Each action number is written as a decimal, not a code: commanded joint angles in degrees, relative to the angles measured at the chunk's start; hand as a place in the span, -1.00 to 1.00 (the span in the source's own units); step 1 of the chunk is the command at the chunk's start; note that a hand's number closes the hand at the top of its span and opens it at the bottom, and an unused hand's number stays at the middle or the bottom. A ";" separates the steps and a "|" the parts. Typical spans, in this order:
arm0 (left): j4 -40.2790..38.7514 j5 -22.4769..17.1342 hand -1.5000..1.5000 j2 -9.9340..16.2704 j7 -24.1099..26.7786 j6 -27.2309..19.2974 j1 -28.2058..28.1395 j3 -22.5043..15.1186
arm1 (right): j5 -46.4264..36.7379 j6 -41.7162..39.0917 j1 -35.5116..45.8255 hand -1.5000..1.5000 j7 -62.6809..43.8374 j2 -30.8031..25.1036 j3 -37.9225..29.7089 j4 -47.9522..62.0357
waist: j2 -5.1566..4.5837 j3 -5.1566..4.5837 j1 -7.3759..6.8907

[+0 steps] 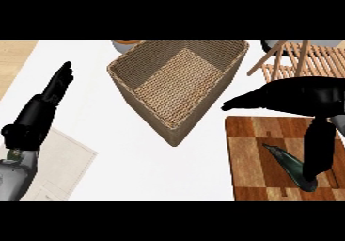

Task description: Pick the eggplant from the cutting board and place it in the basket

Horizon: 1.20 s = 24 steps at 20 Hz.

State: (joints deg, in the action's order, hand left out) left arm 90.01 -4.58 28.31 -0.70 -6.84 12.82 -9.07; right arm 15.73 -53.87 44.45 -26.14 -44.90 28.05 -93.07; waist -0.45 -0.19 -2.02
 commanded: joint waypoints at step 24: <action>-0.48 1.87 0.00 -1.74 -0.38 3.77 0.08 4.98 | -40.52 -5.67 -4.48 -1.00 30.21 1.85 17.60 15.59 | 0.00 0.31 0.89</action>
State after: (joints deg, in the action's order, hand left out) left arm 89.41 -2.50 26.08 0.28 -3.80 11.80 -5.33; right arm -17.93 -61.84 43.02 -4.00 -42.39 40.96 -78.91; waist -0.40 0.08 -1.26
